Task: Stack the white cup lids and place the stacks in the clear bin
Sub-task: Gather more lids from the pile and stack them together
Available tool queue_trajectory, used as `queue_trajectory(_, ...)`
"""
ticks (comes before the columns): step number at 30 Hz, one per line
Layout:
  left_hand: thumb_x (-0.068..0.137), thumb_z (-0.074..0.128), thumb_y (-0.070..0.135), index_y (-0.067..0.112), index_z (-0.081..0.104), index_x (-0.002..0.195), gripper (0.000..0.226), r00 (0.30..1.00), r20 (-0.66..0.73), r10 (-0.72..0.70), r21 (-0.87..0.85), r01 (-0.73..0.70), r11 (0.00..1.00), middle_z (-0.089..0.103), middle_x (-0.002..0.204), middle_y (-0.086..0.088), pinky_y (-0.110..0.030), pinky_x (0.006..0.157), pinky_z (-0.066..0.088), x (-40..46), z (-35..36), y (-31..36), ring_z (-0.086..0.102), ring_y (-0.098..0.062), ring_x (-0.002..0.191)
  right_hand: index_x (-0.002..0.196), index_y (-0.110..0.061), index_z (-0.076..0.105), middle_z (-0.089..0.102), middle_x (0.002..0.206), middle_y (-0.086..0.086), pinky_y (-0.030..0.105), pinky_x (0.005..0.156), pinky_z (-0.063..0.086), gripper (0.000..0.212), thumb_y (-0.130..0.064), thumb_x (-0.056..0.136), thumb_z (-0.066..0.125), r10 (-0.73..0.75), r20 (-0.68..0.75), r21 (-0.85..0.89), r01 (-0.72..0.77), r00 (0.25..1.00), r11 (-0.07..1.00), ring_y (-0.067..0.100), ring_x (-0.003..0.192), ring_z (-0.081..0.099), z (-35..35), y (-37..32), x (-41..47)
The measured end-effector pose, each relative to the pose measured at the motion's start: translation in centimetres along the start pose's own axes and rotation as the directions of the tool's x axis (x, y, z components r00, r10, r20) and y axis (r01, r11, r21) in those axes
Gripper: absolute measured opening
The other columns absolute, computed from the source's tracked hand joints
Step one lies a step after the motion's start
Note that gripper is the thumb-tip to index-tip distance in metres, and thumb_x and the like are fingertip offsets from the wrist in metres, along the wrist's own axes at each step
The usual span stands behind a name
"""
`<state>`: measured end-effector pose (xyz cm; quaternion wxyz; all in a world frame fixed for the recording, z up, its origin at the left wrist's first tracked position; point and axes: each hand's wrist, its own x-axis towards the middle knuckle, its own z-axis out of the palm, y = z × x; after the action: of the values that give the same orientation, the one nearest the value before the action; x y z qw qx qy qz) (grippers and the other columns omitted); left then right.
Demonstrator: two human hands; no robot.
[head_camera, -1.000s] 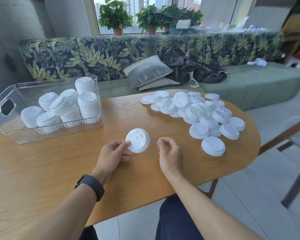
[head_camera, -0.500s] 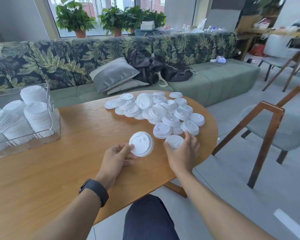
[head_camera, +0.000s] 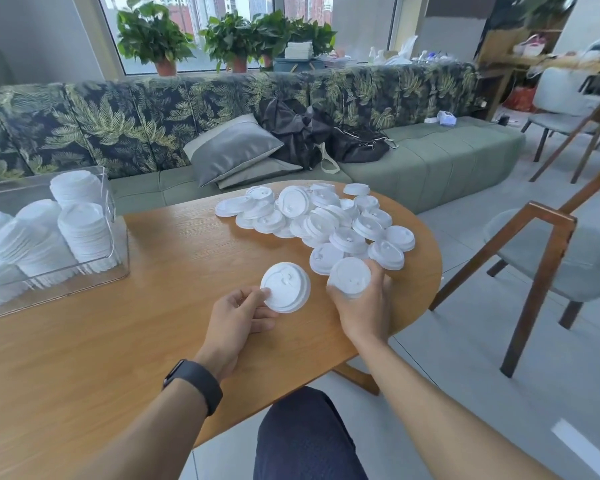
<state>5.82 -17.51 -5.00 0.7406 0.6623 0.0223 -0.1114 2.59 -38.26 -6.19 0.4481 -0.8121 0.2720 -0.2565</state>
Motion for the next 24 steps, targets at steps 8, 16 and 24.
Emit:
queue_trajectory(8, 0.098, 0.07, 0.02, 0.003, 0.068, 0.115, 0.024, 0.996, -0.081, -0.041, -0.084, 0.034, 0.996, 0.078, 0.088, -0.011, -0.032, 0.069, 0.063, -0.2, -4.4, 0.8, 0.077, -0.026, 0.083, 0.141, -0.028, 0.051, 0.056, 0.129, -0.004, 0.043, 0.108, 0.043, 0.077, -0.027, 0.074, 0.089, -0.114, -0.069, 0.084, 0.12, 0.991, 0.989, 0.021, 0.127, 0.039, 2.4, -1.5, -2.7)
queue_trajectory(16, 0.098, 0.069, 0.016, 0.002, 0.069, 0.115, 0.021, 0.98, -0.193, -0.05, -0.129, 0.025, 0.991, 0.074, 0.091, -0.013, -0.034, 0.069, 0.064, -1.3, -12.0, 1.7, 0.075, -0.026, 0.081, 0.147, -0.033, 0.047, 0.052, 0.144, -0.011, -0.001, 0.099, 0.03, 0.08, -0.01, 0.08, 0.085, -0.248, 0.154, 0.32, 0.189, 0.957, 0.928, -0.015, 0.124, 0.042, 6.0, -5.4, -6.9)
queue_trajectory(24, 0.099, 0.068, 0.015, 0.001, 0.068, 0.114, 0.021, 0.964, -0.263, -0.037, -0.136, 0.001, 0.991, 0.074, 0.092, -0.013, -0.031, 0.065, 0.063, -3.4, -19.3, 2.5, 0.073, -0.026, 0.082, 0.143, -0.04, 0.037, 0.069, 0.116, -0.012, 0.007, 0.072, 0.05, 0.089, -0.005, 0.078, 0.085, -0.103, 0.538, 0.381, -0.133, 0.837, 0.915, -0.012, 0.094, 0.066, 10.9, -9.3, -11.4)
